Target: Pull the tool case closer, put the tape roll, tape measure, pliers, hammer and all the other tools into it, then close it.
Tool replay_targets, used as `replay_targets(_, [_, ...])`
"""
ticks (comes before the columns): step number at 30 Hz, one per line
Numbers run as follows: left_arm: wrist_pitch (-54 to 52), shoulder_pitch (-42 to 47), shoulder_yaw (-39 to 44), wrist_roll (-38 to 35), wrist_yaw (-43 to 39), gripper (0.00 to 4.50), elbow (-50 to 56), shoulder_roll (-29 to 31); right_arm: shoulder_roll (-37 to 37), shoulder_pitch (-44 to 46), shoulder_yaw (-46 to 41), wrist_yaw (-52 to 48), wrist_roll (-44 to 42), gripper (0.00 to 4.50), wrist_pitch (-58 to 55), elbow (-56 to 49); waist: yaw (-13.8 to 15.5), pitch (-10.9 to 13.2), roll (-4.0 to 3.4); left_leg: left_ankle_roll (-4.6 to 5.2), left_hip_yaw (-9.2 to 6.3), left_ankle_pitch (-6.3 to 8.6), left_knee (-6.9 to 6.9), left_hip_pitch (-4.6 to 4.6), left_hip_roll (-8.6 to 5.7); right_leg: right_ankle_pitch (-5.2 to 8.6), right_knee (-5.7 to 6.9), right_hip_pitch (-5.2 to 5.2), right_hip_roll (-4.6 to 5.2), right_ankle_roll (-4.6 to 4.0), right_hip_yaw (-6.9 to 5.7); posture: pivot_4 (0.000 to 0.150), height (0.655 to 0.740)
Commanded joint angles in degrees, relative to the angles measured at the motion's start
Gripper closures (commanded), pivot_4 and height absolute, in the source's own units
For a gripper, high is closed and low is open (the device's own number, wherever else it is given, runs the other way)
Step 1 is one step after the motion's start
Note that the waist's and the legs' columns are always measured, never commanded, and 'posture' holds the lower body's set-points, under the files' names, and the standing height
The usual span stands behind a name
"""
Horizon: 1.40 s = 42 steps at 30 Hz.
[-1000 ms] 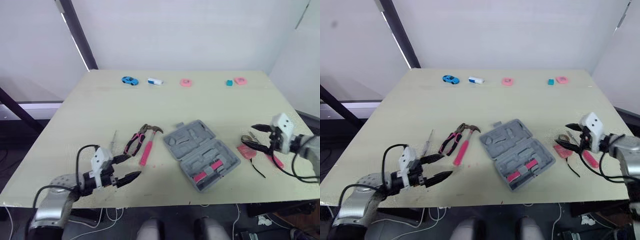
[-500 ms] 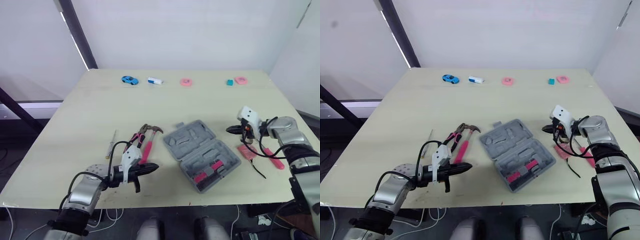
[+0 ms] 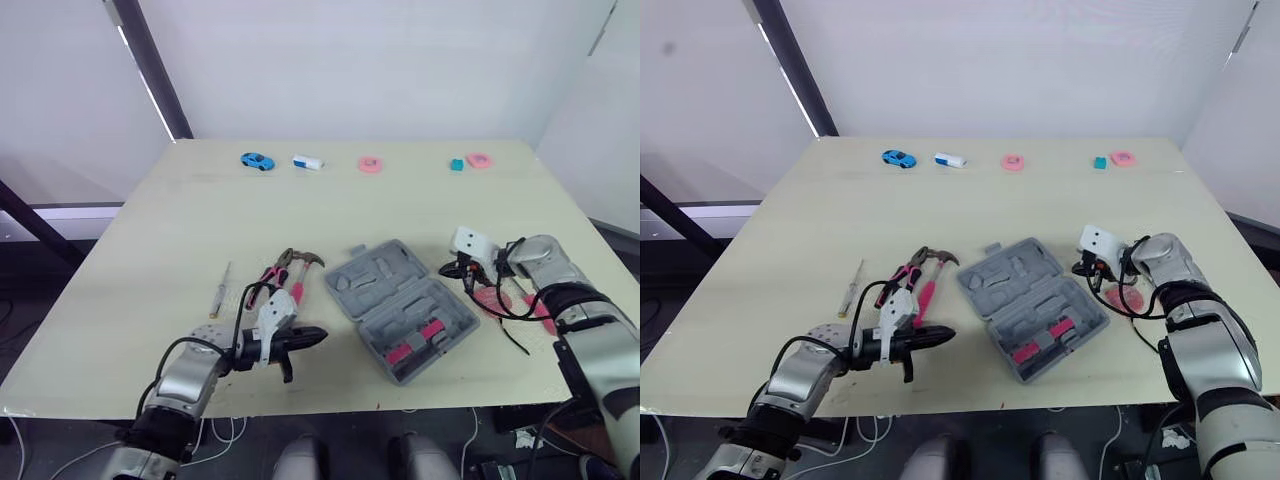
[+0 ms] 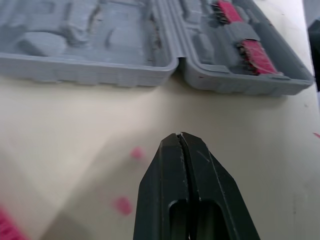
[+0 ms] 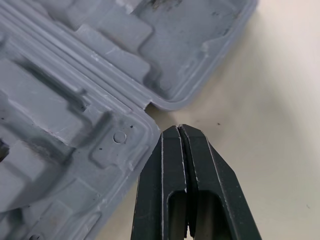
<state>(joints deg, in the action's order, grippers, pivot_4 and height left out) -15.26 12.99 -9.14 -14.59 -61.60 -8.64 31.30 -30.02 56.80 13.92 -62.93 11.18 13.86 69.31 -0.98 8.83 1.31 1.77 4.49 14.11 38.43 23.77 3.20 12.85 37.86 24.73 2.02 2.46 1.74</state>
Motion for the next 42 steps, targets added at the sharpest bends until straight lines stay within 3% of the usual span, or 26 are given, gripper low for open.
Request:
replay_targets(1, [-0.6, 1.6, -0.5, 0.2, -0.4, 4.47, -0.2, -0.6, 0.3, 1.9, 0.6, 3.2, 2.1, 4.50, 2.0, 1.3, 0.1, 0.0, 0.00, 0.00, -0.01, 0.00, 0.00, 0.00, 0.00, 0.00, 0.00, 0.00, 0.00, 0.00, 0.00, 0.150, 0.7395])
replay_targets(28, [-1.8, 2.5, -2.0, 1.4, -0.4, 4.47, -0.7, -2.8, 3.2, 2.7, 0.3, 2.6, 4.5, 4.50, 3.7, 3.5, -1.0, 0.0, -0.01, 0.00, -0.01, 0.00, 0.00, -0.01, 0.00, -0.01, 0.02, -0.01, -0.01, 0.01, 0.01, 0.150, 0.7395])
replay_targets(42, [-0.5, 5.8, -2.6, 3.4, 1.3, 4.47, -6.9, -7.1, 3.2, 2.3, 0.4, 0.4, 4.4, 4.50, 2.9, 3.5, -1.3, 0.0, -0.01, 0.00, -0.04, 0.00, -0.01, -0.02, -0.01, -0.01, 0.04, -0.01, -0.02, 0.02, 0.00, 0.150, 0.7395])
